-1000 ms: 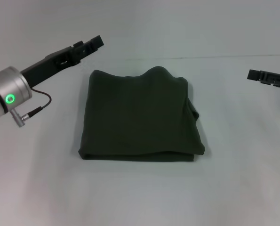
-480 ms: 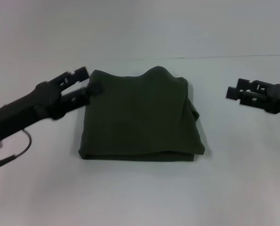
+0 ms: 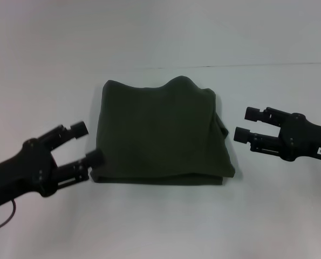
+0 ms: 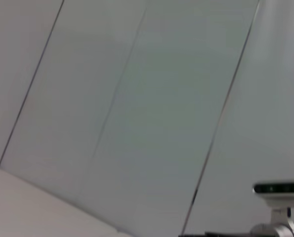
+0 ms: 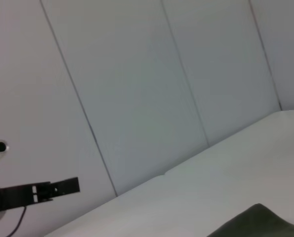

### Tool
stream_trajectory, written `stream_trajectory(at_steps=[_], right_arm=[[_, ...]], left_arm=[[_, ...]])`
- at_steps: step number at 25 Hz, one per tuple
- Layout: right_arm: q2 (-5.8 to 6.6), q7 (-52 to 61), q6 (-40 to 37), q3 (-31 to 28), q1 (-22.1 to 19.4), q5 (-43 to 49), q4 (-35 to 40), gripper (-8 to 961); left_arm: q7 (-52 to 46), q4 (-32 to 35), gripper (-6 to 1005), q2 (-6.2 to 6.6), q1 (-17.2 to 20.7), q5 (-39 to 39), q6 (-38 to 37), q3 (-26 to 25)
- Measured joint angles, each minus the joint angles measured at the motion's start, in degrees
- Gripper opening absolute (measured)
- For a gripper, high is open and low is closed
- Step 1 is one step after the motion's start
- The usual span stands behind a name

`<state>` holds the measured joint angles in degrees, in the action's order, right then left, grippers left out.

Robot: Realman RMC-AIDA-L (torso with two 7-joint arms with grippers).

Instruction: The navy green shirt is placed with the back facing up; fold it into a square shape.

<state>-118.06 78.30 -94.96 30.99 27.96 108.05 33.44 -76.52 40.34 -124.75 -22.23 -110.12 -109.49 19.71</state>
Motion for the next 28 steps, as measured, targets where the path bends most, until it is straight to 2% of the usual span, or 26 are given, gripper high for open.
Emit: stream_trajectory(at_steps=[4, 12, 20, 28], right_arm=[[-0.02, -0.2, -1.6, 1.5, 0.0, 0.3, 0.1, 836], [0.68, 0.2, -2.8, 8.3, -0.1, 1.7, 0.0, 836], [0.67, 1.5, -3.4, 8.9, -0.1, 5.6, -0.1, 835], [0.90, 1.7, -4.6, 11.4, 0.5, 6.2, 0.0, 836]], left_arm=[[0.6, 0.0, 903, 0.02, -0.2, -3.1, 0.3, 0.1], [3.1, 0.1, 902, 0.29, -2.2, -8.0, 0.8, 1.6], [1.7, 0.2, 903, 0.24, -3.0, -12.5, 0.9, 5.0], [-1.9, 0.1, 903, 0.32, -3.7, -14.3, 0.6, 5.7]])
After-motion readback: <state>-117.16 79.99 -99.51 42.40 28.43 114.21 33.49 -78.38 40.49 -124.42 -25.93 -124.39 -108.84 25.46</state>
